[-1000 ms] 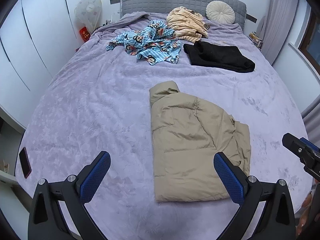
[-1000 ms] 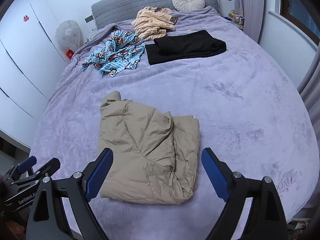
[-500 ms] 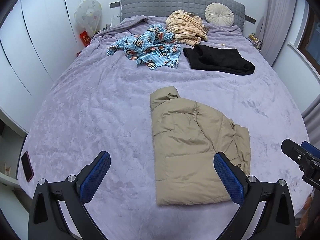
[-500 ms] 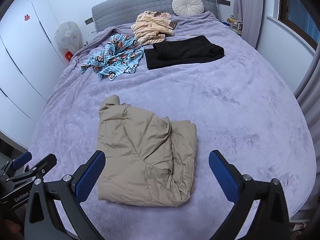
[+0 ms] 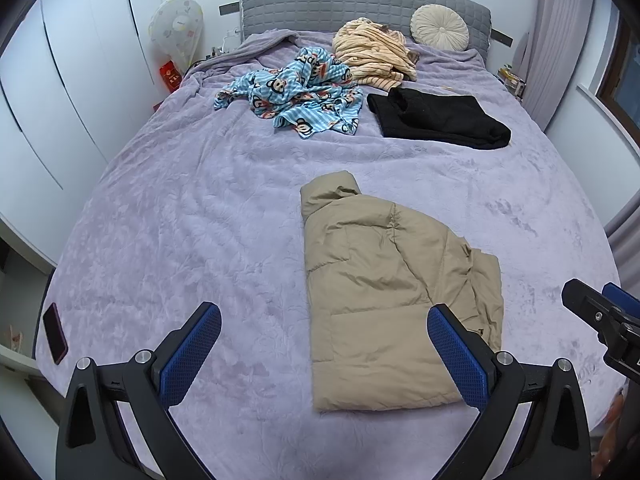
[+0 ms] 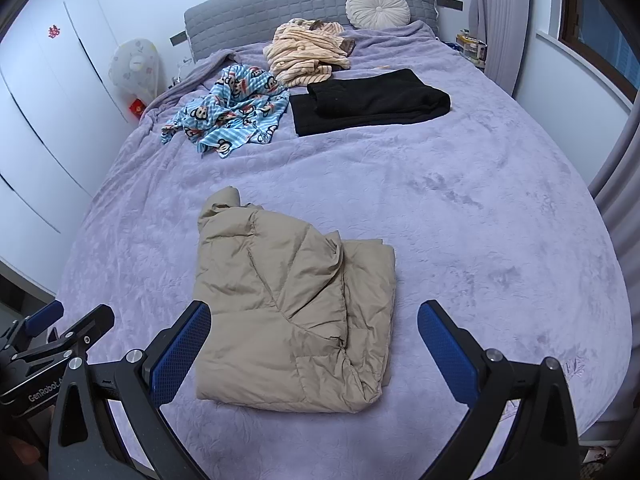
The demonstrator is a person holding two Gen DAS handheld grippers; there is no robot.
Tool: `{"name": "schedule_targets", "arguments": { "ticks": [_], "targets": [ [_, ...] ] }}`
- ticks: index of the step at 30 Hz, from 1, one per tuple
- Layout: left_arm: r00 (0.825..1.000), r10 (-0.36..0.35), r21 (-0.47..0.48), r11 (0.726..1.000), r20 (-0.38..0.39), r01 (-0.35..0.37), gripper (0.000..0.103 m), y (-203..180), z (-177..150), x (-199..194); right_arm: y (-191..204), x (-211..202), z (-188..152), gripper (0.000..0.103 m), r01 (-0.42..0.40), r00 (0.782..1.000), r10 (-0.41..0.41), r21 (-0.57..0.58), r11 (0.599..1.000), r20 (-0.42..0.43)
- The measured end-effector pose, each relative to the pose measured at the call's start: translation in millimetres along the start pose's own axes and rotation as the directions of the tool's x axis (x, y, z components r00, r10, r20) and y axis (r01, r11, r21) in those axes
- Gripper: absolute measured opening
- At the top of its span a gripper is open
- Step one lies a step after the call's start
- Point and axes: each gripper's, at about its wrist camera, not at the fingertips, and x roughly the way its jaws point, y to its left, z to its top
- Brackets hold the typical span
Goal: Fold large clothes
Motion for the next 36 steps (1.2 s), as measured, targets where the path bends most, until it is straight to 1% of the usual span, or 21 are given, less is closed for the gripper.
{"name": "schedule_targets", "arguments": {
  "ticks": [36],
  "targets": [
    [1.000,-0.001,0.005,1.000,0.000,0.001,0.103,1.1,2.1,5.5,-1.9,0.2,1.2,0.103,-0.002,1.000,0.002,-0.001,1.000,-0.003]
  ]
}}
